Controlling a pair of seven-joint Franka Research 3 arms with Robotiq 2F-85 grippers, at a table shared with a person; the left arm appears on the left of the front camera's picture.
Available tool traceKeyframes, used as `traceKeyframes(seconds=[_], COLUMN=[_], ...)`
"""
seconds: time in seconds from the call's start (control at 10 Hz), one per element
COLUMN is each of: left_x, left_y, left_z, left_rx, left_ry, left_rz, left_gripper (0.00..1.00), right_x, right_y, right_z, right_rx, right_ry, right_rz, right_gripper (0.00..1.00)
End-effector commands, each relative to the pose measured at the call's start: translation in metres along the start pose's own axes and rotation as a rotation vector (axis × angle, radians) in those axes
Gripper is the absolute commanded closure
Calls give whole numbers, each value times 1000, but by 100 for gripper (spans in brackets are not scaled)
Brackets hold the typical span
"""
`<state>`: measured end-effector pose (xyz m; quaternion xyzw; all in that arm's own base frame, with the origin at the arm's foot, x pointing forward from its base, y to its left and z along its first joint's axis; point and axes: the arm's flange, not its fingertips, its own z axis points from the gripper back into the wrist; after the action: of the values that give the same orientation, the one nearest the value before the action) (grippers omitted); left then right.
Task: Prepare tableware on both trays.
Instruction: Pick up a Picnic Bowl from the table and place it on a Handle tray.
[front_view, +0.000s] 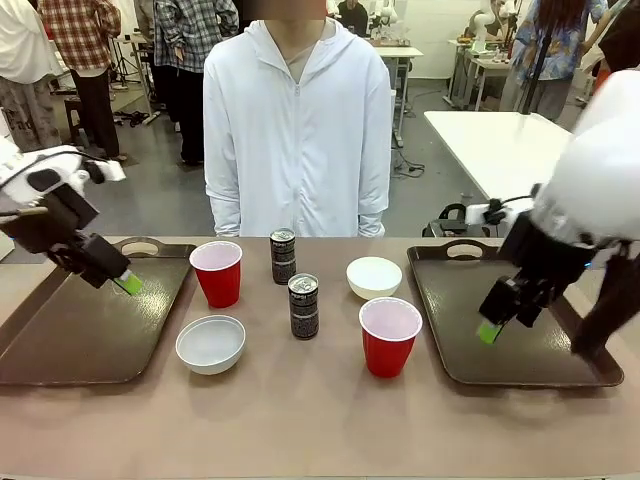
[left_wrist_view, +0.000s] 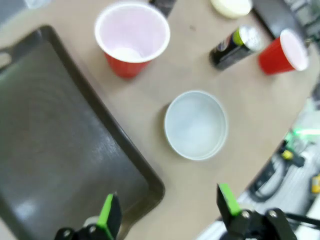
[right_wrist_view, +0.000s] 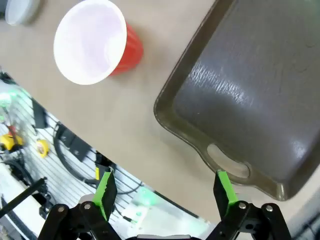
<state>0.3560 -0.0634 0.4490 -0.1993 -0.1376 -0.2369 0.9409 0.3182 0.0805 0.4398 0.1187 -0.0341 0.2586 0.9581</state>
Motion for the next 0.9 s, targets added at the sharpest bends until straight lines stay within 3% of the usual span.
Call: traceKeyframes(seconds=[0.0,0.2,0.4,0.8], left_x=[-17,-43,-70,-104], left_y=[26,72,110,148], left_z=[21,57,82,110], left_rx=[-54,-79,-135,-162], left_ry=[-65,-139,-194,-238], left_rz=[88,216,338,477], left_gripper=[0,0,0,0], right_x=[-77,-133,-175,-203], right_y=[-12,-40,-55,-85], right_z=[-7,7,17,10], right_rx=[173,316,387,482], right_ry=[-145,-342,-430,-430], right_rz=[-46,-115,-203,-303], right_gripper=[0,0,0,0])
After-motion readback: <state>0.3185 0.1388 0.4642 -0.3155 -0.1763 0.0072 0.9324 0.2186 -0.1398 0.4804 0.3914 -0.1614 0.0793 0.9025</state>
